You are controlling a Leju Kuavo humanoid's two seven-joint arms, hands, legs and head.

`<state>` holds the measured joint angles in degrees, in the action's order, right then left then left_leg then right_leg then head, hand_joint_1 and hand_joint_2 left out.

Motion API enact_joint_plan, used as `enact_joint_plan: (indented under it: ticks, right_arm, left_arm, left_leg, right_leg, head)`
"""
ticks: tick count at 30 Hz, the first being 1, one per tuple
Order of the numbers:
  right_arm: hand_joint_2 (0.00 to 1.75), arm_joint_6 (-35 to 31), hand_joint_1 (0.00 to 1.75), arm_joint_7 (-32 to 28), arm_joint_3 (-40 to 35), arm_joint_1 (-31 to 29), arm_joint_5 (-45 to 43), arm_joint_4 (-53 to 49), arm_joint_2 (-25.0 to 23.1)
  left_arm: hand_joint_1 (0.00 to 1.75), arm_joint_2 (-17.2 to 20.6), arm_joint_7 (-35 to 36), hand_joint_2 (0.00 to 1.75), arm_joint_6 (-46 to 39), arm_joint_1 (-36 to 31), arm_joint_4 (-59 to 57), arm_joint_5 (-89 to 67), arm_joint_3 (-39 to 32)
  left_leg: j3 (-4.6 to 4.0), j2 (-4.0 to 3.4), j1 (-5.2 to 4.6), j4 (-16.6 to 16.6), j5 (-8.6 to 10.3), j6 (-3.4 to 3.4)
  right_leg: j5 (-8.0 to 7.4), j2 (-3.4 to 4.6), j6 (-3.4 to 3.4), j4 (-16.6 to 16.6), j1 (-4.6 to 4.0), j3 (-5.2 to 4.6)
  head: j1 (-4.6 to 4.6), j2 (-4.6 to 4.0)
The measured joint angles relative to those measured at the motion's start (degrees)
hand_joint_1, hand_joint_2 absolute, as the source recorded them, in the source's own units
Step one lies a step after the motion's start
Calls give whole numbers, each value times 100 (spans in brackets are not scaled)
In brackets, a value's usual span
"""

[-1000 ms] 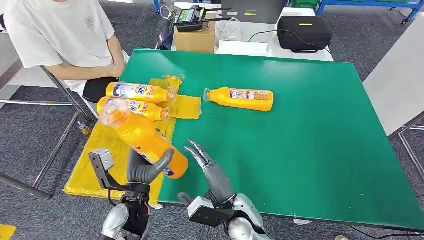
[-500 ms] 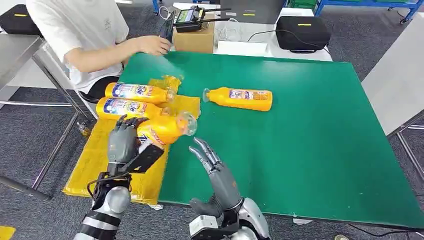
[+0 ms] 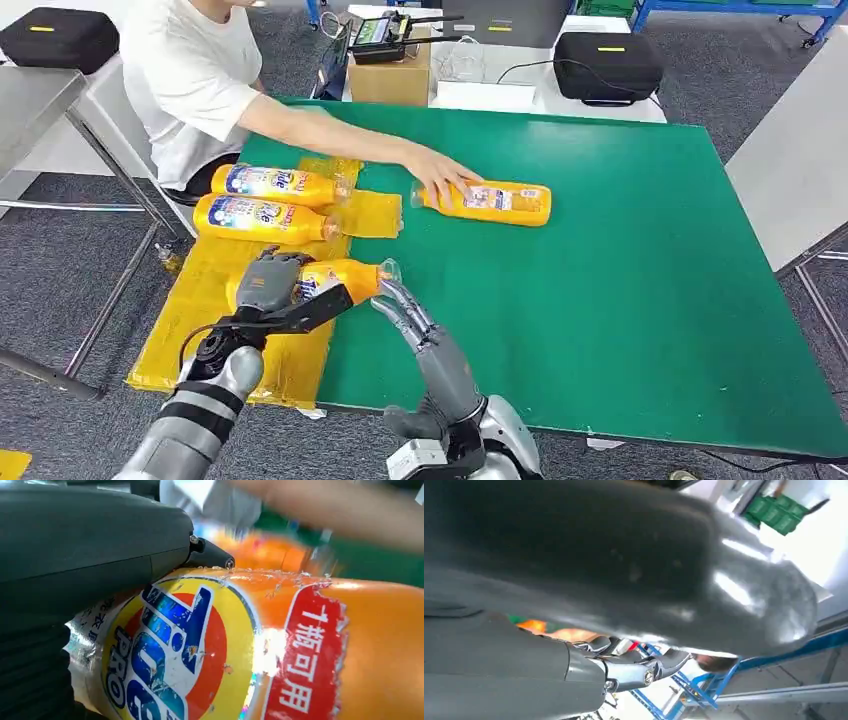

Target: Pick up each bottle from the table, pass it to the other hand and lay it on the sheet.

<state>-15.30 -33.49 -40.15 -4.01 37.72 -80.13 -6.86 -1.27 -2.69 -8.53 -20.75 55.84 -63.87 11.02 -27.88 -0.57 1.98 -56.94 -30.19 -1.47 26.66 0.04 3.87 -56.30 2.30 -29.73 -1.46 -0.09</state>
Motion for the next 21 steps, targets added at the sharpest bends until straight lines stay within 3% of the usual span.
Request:
enact_joint_plan:
  ticks: [1,2,3,4,5,6,12,18,21]
  right_arm:
    - [0,28,0,-28,7,0,-59,0,-13]
    - [0,33,0,-61,11,0,-115,0,-15]
    - [0,35,0,-81,15,0,-157,0,-18]
    - [0,35,0,-98,24,0,-229,4,-20]
    - [0,37,0,-129,29,-1,-286,9,-26]
    - [0,46,0,-164,39,0,-353,11,-31]
    - [0,105,0,-277,79,2,-612,63,-44]
    - [0,83,0,-516,83,-16,-815,203,-94]
    - [0,48,0,-575,85,-25,-867,288,-120]
  left_arm:
    - [124,31,4,175,44,-119,-221,35,0]
    - [129,50,7,175,68,-254,-488,59,0]
    - [98,81,7,175,103,-421,-724,108,-4]
    - [89,90,4,175,185,-587,-936,168,-15]
    - [66,118,-2,175,285,-734,-1135,226,-37]
    - [0,155,-9,175,395,-861,-1334,275,-68]
    - [0,247,-56,175,968,-1369,-2058,496,-146]
    - [0,319,-909,175,2917,-1658,-2330,2331,-679]
    - [0,354,-1040,175,3217,-1670,-2347,2666,-845]
  left_leg:
    - [0,-3,0,0,1,0]
    - [2,-3,0,0,2,0]
    - [3,6,0,0,2,0]
    - [4,8,0,0,3,0]
    - [7,13,0,0,3,0]
    - [10,9,0,1,3,0]
    - [19,5,1,1,3,0]
    - [29,13,1,2,4,0]
    - [28,12,1,2,4,0]
  right_leg:
    - [0,0,0,-1,0,0]
    - [-1,1,0,-2,0,1]
    - [0,-3,0,-2,0,8]
    - [0,-11,0,-2,0,15]
    - [0,-11,0,-3,0,18]
    - [0,-8,0,-3,0,18]
    - [0,-7,0,-2,0,26]
    - [1,-12,1,-4,0,43]
    - [1,-12,0,-3,1,43]
  head:
    - [-2,0]
    - [-2,0]
    - [-2,0]
    - [0,0]
    - [2,0]
    - [-4,0]
    - [-2,0]
    - [-2,0]
    - [0,0]
